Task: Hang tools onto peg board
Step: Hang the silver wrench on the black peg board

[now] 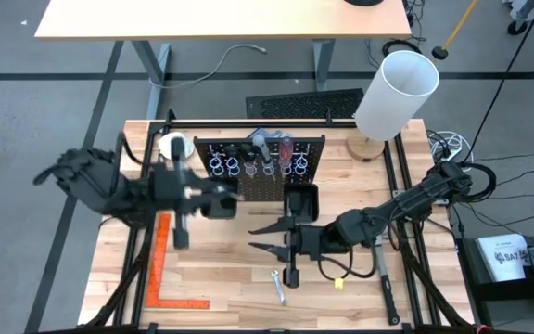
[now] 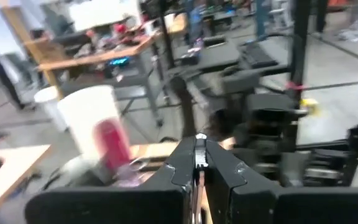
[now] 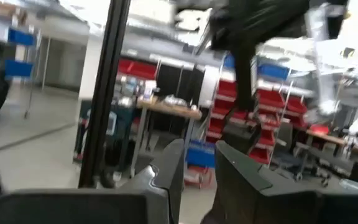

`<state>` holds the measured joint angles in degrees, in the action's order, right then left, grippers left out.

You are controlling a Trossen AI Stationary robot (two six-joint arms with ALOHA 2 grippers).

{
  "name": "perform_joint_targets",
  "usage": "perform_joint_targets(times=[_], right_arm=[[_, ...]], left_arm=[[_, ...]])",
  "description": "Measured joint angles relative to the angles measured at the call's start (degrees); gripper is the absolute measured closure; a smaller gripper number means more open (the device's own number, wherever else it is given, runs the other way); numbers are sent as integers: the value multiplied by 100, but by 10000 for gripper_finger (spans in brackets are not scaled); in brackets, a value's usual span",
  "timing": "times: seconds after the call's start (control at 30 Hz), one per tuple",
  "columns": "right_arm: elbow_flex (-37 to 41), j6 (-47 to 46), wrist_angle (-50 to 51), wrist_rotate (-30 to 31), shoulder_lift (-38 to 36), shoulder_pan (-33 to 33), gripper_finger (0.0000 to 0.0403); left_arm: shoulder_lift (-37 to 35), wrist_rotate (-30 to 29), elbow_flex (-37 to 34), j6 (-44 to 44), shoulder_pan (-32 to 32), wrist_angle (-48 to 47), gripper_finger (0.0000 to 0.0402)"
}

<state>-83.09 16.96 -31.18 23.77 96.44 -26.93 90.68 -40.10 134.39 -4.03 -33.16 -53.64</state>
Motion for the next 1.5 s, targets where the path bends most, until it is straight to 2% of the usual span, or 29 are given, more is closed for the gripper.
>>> perform_joint_targets(times=[0.3,0.53,0.8,1.0,1.2,1.5], right_arm=[[0,-132,284,15,0,-23,319],[0,-132,284,15,0,-25,319],[0,-132,282,17,0,-23,319],[-2,-132,281,16,0,-23,319],[-6,-132,280,17,0,-23,319],[-9,-132,278,17,0,-23,319]], left_arm=[[-380,-809,0,1016,18,-1390,381],[-352,-993,4,1625,65,-2119,381],[-224,-1536,2,1876,197,-2390,381],[-147,-1553,2,1986,427,-2448,381],[-23,-1527,2,2323,651,-2945,381],[149,-1321,2,2414,767,-2991,381]])
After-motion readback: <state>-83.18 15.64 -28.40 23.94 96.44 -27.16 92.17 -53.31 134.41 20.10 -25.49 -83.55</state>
